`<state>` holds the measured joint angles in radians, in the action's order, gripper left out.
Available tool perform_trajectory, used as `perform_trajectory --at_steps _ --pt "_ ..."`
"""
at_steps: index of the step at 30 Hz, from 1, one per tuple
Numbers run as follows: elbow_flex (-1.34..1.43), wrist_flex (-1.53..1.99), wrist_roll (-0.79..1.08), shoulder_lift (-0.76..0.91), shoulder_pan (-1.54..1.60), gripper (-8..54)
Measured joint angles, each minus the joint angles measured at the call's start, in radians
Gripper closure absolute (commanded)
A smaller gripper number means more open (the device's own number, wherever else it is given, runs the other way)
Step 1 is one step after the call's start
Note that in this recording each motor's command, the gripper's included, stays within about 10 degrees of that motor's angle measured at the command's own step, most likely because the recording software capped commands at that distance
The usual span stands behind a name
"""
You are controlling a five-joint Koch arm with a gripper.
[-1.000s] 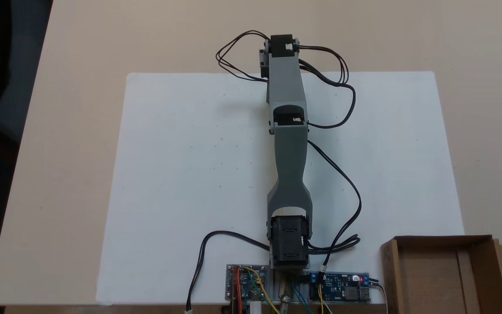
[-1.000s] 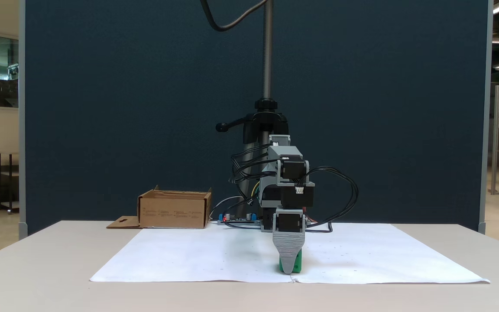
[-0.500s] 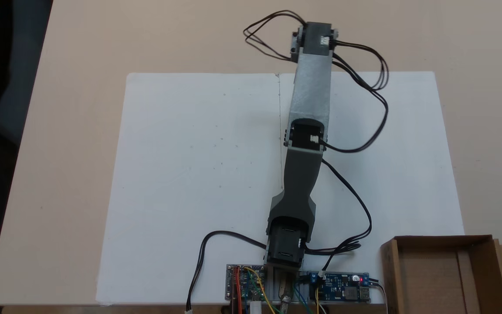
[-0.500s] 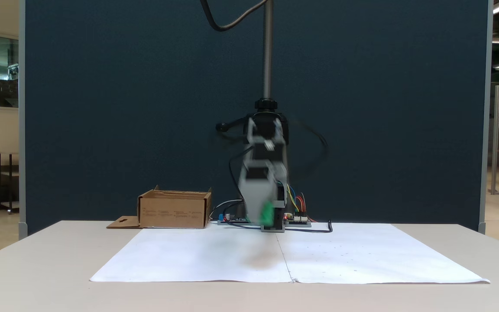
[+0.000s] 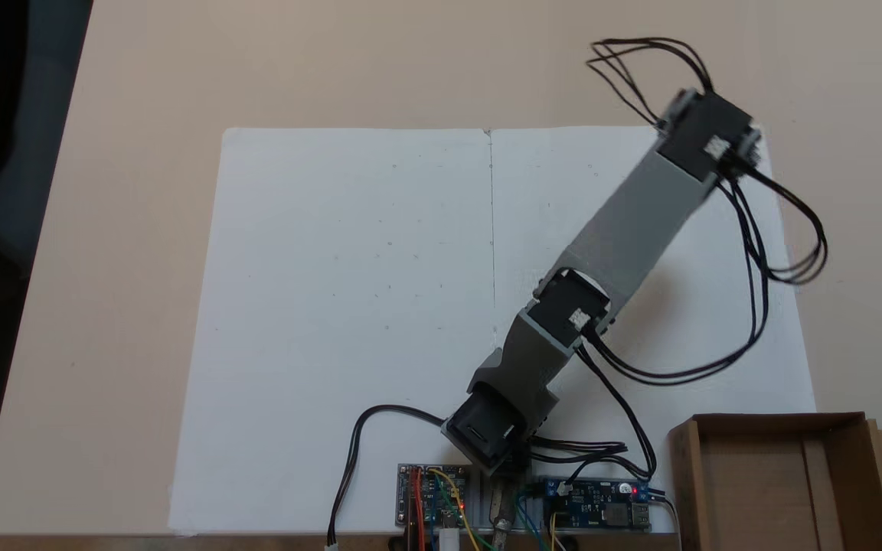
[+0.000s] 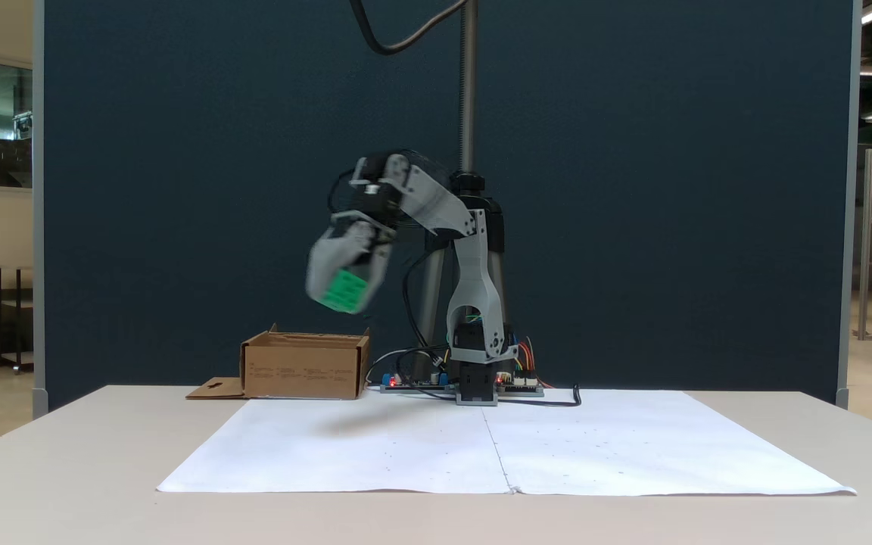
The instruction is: Grasp a green dice and put it in the bin.
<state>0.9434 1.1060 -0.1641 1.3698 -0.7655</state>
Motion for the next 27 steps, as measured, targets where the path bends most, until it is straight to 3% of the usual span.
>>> perform_trajectory --at_steps 10,16,27 --pt "0.0 0.035 0.152 0.011 -0.517 33.6" --pt "0.0 0.1 0.344 0.002 -0.765 33.6" --pt "0.195 0.006 0.468 -0.091 -0.946 33.6"
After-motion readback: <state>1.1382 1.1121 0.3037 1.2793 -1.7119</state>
